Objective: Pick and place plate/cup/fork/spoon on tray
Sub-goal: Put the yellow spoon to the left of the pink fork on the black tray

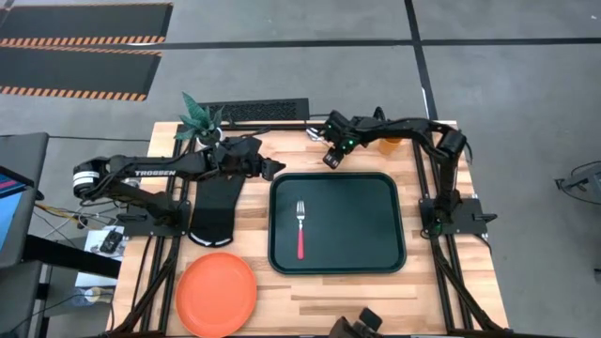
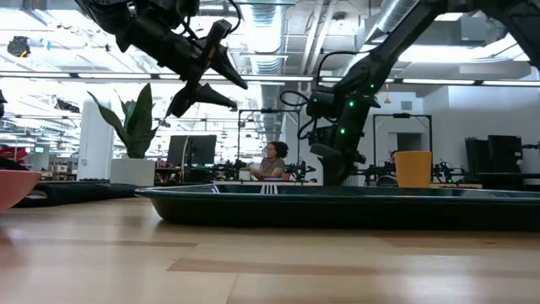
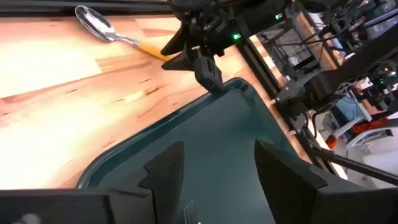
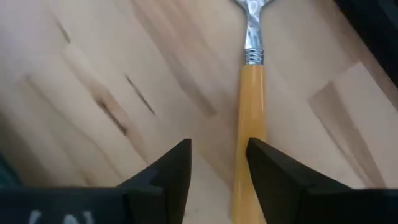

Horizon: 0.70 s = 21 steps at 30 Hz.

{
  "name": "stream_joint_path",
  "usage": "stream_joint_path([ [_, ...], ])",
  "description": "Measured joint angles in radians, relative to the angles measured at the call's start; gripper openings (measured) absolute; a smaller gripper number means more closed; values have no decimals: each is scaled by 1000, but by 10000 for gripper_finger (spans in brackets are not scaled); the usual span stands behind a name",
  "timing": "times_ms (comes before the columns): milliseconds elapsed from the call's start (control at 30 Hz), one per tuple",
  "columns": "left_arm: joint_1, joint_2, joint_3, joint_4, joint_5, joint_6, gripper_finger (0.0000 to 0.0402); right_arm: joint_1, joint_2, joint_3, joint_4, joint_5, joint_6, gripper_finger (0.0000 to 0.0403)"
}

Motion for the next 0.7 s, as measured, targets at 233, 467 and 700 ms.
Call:
stream_joint_path([
  [233, 0, 0, 0, 2, -19, 0, 183, 0, -7, -1, -38, 1, 57, 15],
  [467, 0, 0, 0, 2, -25, 0, 183, 5, -81, -13, -83, -28, 127, 13],
  [700, 0, 0, 0, 2, -26, -2, 183, 11, -181, -9, -57, -21, 136, 18],
])
